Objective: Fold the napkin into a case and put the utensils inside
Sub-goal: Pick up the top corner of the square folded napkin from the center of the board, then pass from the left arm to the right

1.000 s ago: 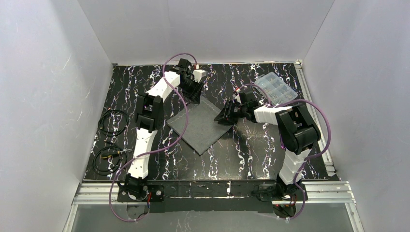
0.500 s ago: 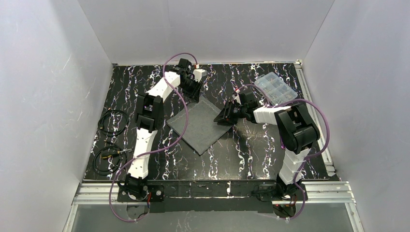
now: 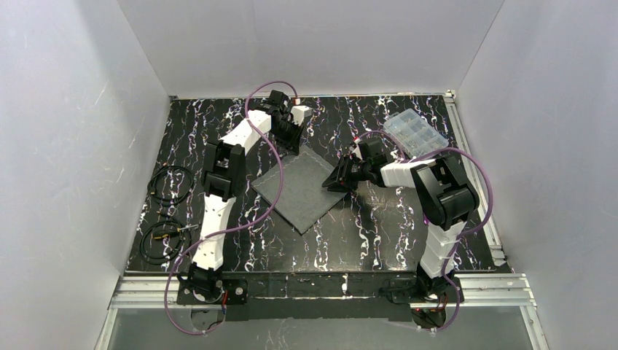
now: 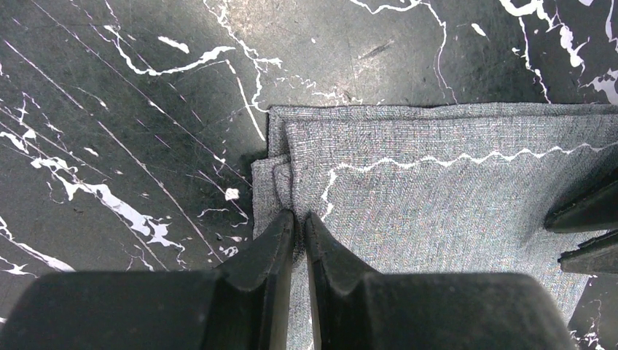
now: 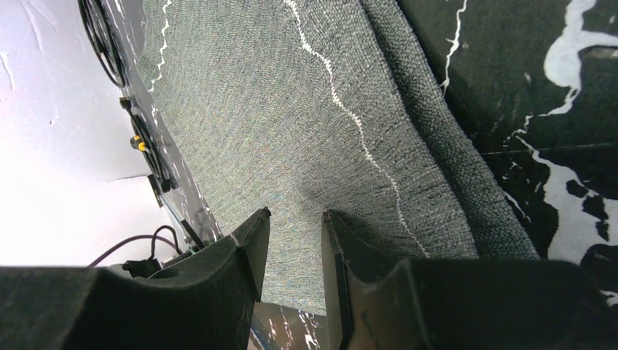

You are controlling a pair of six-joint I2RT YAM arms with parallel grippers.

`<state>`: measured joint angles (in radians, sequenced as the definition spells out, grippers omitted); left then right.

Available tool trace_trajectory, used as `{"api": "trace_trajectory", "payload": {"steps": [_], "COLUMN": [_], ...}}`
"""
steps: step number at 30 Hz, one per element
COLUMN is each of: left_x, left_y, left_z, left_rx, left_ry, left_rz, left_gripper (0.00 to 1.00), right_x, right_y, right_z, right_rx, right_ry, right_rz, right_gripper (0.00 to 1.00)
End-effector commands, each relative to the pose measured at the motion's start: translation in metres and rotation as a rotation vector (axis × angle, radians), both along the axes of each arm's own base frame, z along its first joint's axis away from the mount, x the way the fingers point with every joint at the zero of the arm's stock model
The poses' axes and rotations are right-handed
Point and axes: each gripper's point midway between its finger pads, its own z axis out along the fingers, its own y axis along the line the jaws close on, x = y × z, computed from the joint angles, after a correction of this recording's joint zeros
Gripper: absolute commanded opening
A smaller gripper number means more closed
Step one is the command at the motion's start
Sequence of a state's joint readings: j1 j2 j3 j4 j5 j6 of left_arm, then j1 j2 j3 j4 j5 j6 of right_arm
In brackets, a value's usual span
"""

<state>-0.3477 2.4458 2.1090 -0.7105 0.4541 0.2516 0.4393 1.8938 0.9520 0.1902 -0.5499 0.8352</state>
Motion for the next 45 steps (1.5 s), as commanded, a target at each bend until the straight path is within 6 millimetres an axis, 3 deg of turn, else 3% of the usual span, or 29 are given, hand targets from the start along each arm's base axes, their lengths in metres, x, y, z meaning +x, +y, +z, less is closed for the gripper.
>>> {"api": "trace_trajectory", "payload": {"steps": [1, 12, 28, 37, 45], "left_x": [-0.007, -0.020, -0.038, -0.078, -0.120], "left_y": [-0.006, -0.006, -0.010, -0.012, -0.016], "left_z": [0.041, 0.053, 0.064, 0.083, 0.062], "left_rx": [-0.025, -0.034, -0.035, -0.053, 0.016], "left_ry": [-0.064, -0.095, -0.168, -0.294, -0.369], "left_rz": [-0.033, -0.073, -0.138, -0.329, -0.512], "left_gripper": [0.11, 0.00, 0.00, 0.00, 0.04], "right_x": [0.000, -0.001, -0.002, 0.002, 0.006], "right_y": [0.003, 0.002, 0.003, 0.005, 0.010], "right_z": [-0.001, -0.009, -0.011, -0.007, 0.010], "right_rx": [0.008, -0.005, -0.001, 0.012, 0.071], "right_ry": [-0.011, 0.004, 0.020, 0.024, 0.009], "right_rz": [0.010, 0.013, 0.013, -0.006, -0.034], "right_gripper": [0.41, 0.40, 0.41, 0.45, 0.52]}}
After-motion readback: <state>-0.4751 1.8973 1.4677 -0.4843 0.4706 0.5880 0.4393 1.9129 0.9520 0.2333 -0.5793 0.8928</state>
